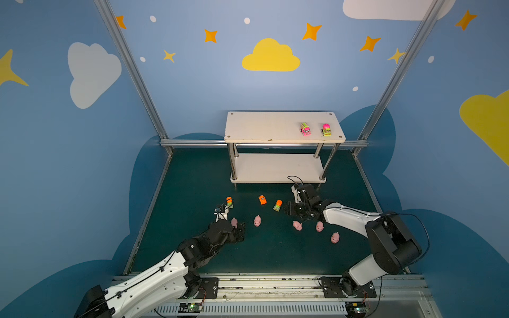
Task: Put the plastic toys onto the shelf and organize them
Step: 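Lower the right gripper onto the orange-topped green truck on the table, then close the right gripper around the orange-topped green truck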
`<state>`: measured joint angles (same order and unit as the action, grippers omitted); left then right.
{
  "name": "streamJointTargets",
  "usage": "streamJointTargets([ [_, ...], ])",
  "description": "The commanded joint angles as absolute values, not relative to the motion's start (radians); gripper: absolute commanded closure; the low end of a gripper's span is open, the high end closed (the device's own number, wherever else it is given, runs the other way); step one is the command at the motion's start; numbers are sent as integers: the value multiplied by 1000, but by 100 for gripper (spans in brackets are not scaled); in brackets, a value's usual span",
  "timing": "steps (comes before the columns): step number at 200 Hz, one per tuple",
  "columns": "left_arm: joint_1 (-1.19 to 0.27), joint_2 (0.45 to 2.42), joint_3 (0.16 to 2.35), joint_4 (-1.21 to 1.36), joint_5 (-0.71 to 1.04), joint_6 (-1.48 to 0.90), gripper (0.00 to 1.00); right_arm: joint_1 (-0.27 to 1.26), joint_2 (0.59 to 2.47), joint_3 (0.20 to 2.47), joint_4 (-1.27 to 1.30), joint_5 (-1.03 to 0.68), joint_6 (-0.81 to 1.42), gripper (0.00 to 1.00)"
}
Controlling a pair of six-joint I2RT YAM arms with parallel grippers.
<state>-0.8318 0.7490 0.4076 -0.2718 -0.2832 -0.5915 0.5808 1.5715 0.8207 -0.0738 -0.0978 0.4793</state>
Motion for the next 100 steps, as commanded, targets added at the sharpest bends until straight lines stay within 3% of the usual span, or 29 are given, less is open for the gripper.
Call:
streamJointTargets([
  [1, -831, 734, 431, -279, -304, -575, 0, 595, 1588, 874, -94, -106, 472, 41],
  [100, -822, 621, 408, -350, -334, -570, 0, 681, 1719, 1012, -196, 29, 532, 33],
])
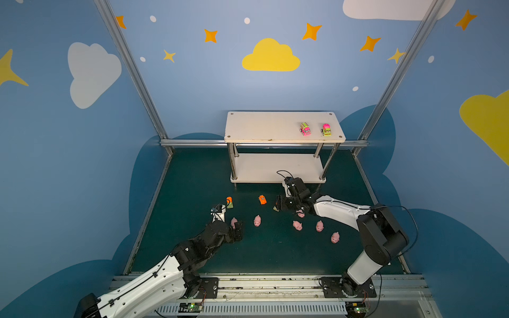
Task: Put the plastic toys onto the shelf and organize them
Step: 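Close the right gripper around the orange-topped green truck, then lift the orange-topped truck with the right gripper up over the top shelf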
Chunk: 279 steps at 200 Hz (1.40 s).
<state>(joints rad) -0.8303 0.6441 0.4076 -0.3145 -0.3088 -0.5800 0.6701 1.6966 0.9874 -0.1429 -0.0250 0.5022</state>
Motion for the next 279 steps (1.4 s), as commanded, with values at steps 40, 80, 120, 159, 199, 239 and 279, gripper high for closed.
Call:
streamJointTargets([
  [40, -810, 590, 390, -356, -331, -569, 0, 693, 1765, 1043, -198, 42, 557, 35],
  [80, -796, 557, 383, -381, -327, -566, 0, 701, 1833, 1091, -205, 52, 572, 41],
  [120, -783, 512, 368, -397, -327, -567, 0, 710, 1875, 1129, -217, 53, 575, 46],
  [159, -775, 505, 362, -393, -324, -569, 0, 714, 1912, 1171, -258, 70, 569, 51],
  [199, -771, 510, 359, -389, -319, -569, 0, 721, 1937, 1196, -292, 93, 552, 61],
  [239, -768, 507, 356, -386, -318, -571, 0, 727, 1942, 1192, -310, 111, 521, 71],
  [279, -765, 529, 387, -380, -295, -574, 0, 738, 1904, 1183, -339, 118, 497, 77],
])
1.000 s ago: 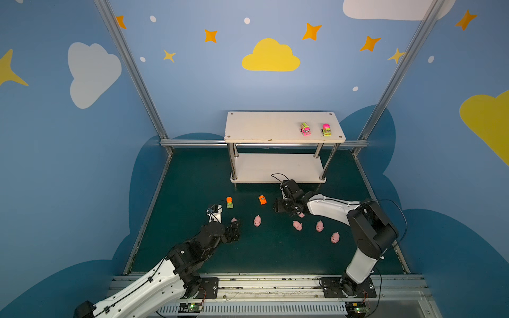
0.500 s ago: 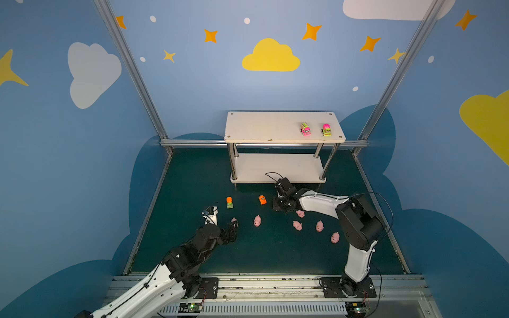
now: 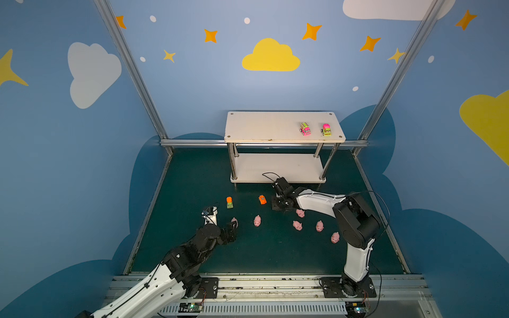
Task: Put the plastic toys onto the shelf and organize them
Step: 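Lift the orange-topped truck with the right gripper up over the top shelf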
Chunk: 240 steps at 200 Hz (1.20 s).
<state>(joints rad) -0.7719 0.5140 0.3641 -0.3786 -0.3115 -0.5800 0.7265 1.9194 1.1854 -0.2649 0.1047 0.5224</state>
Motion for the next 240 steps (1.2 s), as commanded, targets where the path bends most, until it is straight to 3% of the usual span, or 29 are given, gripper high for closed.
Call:
streamJointTargets([
  [1, -765, 530, 389, -380, -294, -575, 0, 737, 1902, 1182, -340, 118, 496, 77],
  [87, -765, 701, 553, -348, -239, -497, 0, 748, 1597, 1189, -492, 124, 432, 78],
  [144, -764, 803, 705, -339, -210, -436, 0, 755, 1443, 1378, -706, 143, 345, 78],
  [188, -765, 901, 854, -354, -180, -373, 0, 751, 1429, 1603, -797, 188, 238, 77],
  [240, -765, 948, 950, -369, -191, -319, 0, 694, 1554, 1907, -843, 163, 169, 77],
])
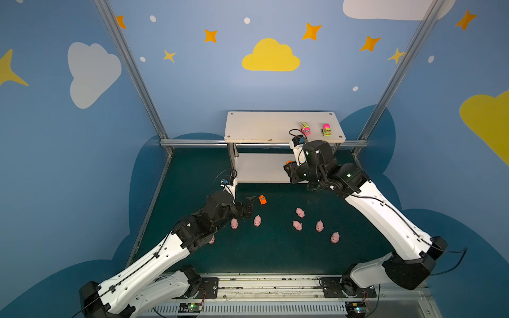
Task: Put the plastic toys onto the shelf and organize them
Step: 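Lift the orange-topped truck with the right gripper up over the top shelf, then lower the truck onto the shelf beside the pink truck, open right gripper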
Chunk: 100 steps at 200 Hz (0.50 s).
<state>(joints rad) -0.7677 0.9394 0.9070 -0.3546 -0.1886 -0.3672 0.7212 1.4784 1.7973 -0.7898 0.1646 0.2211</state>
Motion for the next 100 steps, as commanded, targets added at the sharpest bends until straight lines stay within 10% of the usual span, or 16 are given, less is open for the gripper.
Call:
streamJointTargets([
  [1, -765, 948, 950, -369, -191, -318, 0, 694, 1558, 1914, -844, 163, 167, 77],
  [100, -762, 960, 989, -388, -216, -269, 0, 554, 2027, 2614, -995, 60, 100, 77],
])
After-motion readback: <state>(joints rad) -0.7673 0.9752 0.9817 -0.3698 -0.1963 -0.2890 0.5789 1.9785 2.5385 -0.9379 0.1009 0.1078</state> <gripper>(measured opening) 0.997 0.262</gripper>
